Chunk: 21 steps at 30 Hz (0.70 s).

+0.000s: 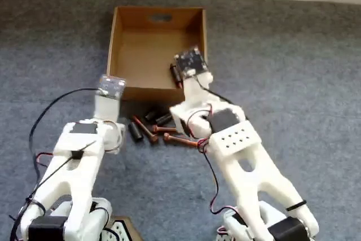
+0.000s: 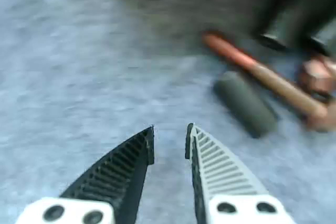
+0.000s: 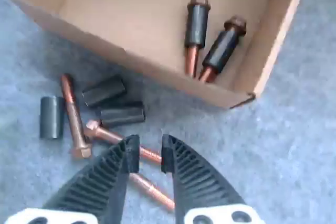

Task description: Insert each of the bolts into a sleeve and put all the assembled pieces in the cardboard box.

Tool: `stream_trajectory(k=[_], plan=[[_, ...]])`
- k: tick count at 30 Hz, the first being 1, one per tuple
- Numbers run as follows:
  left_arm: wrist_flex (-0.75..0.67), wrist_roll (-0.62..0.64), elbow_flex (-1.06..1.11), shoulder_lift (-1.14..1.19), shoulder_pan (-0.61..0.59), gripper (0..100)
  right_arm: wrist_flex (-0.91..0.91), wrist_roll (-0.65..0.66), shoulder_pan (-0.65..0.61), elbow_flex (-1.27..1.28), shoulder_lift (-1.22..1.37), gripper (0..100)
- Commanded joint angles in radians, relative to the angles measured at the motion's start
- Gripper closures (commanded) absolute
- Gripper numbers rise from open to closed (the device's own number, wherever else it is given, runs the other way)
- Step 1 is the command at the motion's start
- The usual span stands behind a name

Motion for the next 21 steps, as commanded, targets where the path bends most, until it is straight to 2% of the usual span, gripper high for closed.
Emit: stream_trajectory(k=[1, 8, 13, 21], plan=[[-0.008, 0.075, -0.070, -0.007, -0.124, 88, -0.079, 0.011, -0.070, 0.030, 0.024, 89.6], [-0.008, 0.150, -0.113, -0.007, -0.302, 88, -0.194, 0.005, -0.229, -0.030, 0.263, 86.5], [-0.014, 0.216, -0.153, -0.007, -0.460, 88, -0.222, -0.147, -0.266, -0.128, 0.395, 86.5], [-0.014, 0.256, -0.163, -0.004, -0.504, 88, -0.222, -0.166, -0.329, -0.196, 0.432, 86.5]])
